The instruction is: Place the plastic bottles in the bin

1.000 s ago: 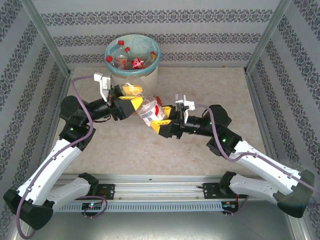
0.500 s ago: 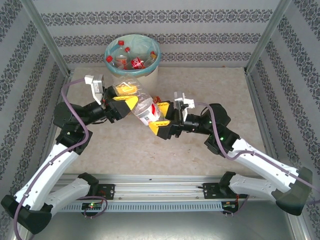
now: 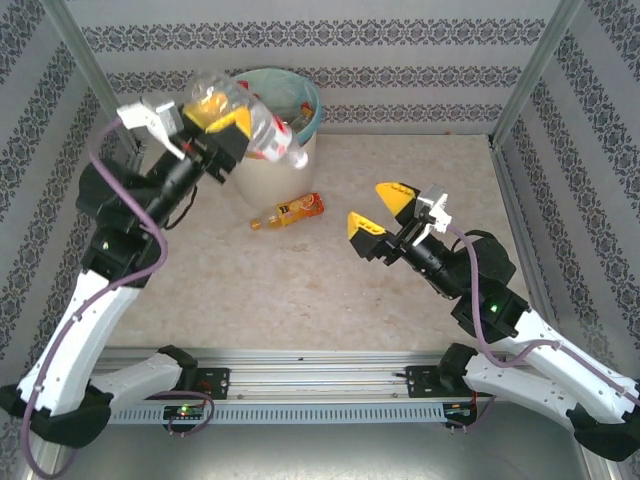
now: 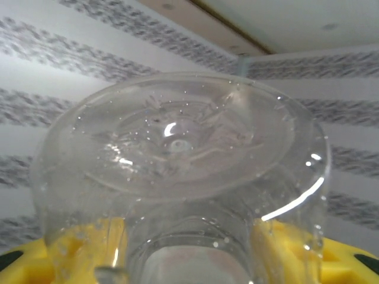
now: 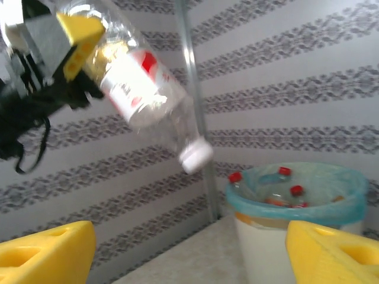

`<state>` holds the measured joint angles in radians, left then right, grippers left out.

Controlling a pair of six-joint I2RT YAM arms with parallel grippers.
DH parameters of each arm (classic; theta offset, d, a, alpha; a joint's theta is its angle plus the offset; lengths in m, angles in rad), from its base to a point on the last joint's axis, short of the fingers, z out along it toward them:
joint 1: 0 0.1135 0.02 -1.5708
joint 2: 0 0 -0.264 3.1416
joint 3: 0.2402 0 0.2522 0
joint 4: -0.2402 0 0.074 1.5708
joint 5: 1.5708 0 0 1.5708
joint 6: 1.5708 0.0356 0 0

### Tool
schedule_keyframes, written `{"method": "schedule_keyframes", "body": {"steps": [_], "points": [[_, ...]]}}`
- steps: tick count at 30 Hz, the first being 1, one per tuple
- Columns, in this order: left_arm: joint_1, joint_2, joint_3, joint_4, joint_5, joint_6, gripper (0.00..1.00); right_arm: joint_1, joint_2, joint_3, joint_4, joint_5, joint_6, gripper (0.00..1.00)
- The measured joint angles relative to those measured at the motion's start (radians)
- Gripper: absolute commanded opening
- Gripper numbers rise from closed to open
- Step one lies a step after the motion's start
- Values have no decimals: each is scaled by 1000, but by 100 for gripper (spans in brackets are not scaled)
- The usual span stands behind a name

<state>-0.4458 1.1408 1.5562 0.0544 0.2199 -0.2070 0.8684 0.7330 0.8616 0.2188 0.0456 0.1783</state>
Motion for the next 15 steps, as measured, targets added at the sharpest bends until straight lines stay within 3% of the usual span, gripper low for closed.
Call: {"method": "schedule_keyframes", "body": {"steps": [8,15], "points": [[1,484,446,-222,-303,308,54,0,2,54,-116,76,-3,83],[8,920,865,-479,-430,483,55,0,-20,119,-206,105,-31,82]]}}
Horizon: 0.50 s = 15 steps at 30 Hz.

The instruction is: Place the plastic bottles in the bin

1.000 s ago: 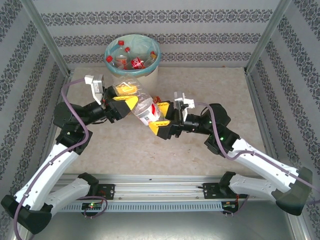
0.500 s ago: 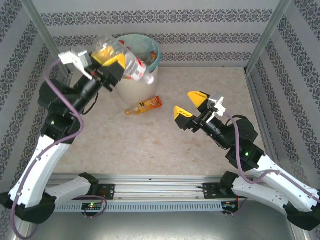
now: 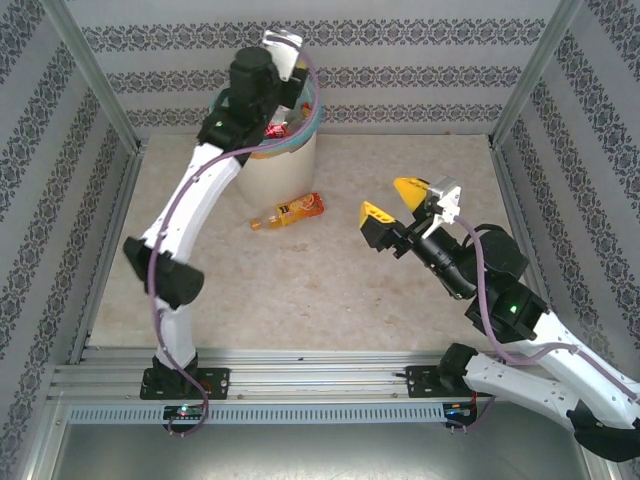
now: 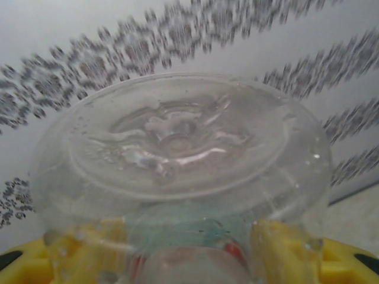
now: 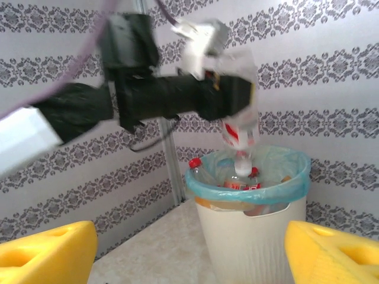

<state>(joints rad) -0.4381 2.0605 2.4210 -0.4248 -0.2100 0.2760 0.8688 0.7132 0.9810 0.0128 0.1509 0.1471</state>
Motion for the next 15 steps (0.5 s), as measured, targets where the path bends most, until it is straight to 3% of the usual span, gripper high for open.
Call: {"method": "schedule_keyframes", "body": {"steps": [5,10,15], "points": [[7,180,191,-113,-88,86,55,0,-15,2,-37,28,-16,81],[22,209,222,-148,-125,119,56,0,-15,2,-64,44,-16,81],[94,231,235,-197,-132,101,56,0,-9,2,-78,48,-15,81]]}}
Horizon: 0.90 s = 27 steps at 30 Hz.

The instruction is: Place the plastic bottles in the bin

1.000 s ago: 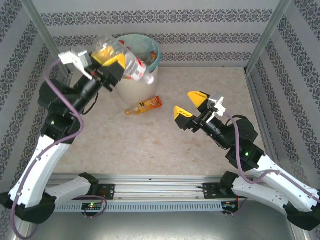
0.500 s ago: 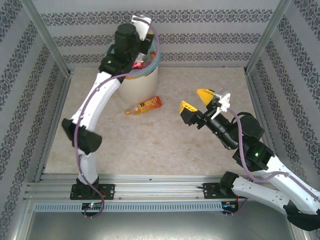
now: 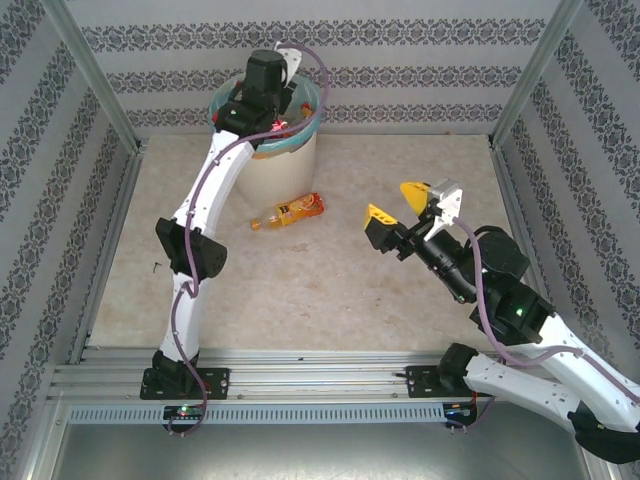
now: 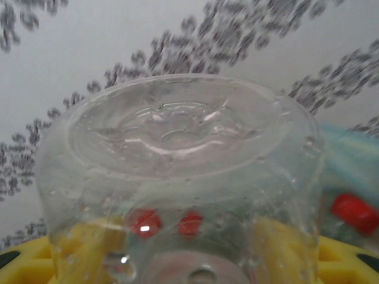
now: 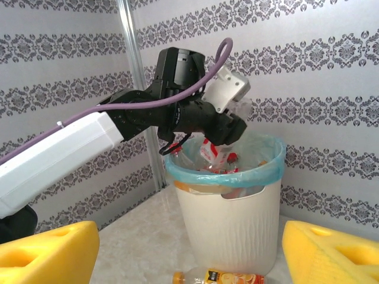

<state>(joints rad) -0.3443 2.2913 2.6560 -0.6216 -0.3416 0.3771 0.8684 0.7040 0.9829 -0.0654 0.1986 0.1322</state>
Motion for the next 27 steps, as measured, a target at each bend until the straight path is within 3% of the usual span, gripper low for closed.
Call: {"method": "schedule_keyframes", "body": {"steps": [4,11,16,20,27], "points": [[43,31,0,-16,-1,1,56,0,13,0,-3,0,7,81],[43,77,0,-27,38,-5,61,0,34,0,-16,0,36,80],[44,87,0,-38,75,-38,81,0,27,-1,-27,0,53,80],[36,87,0,-61,120,-85,90,0,23,-1,-29,0,61,80],[36,27,-1,-72,212,-184,88,0,28,-5,-28,0,74,80]]}}
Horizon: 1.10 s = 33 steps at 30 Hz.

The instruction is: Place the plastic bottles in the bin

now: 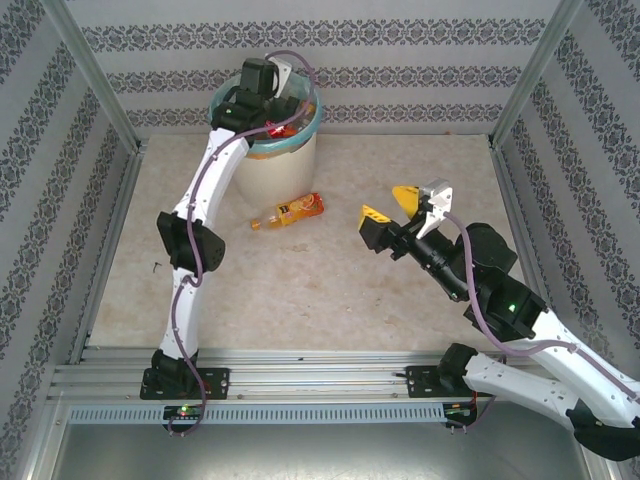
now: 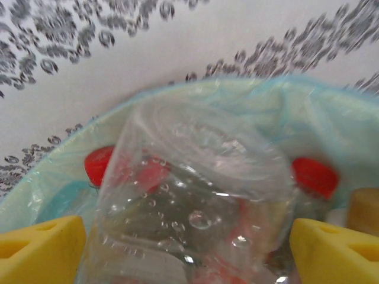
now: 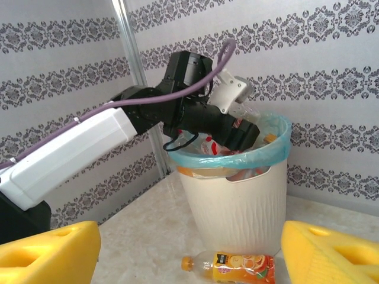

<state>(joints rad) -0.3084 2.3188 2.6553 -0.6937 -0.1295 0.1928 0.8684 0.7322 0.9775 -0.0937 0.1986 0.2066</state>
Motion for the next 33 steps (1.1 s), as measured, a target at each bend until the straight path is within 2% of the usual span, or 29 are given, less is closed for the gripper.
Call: {"method": "schedule_keyframes", "body": {"steps": [6,9,14,18,22,24,29,33], "points": [[-5,-113,-3,1,82,-89,84,0,7,-8,0,0,1,80],[-5,-142,-2,2,109,-126,73,0,6,-13,0,0,1,80],[-5,-120,-6,5,126,-157,69,0,4,-26,-1,4,3,80],[-5,-71,-6,3,61,-175,62,0,4,-30,-1,4,7,79],[3,-52,-14,2,42,-212,60,0,6,-32,-1,4,13,79],[5,-53,-14,4,56,-235,59,0,11,-33,-1,4,19,79],[24,-53,-14,5,179,-316,56,0,38,-33,0,3,27,79],[40,-59,-14,12,198,-358,47,0,47,-33,0,3,32,79]]}}
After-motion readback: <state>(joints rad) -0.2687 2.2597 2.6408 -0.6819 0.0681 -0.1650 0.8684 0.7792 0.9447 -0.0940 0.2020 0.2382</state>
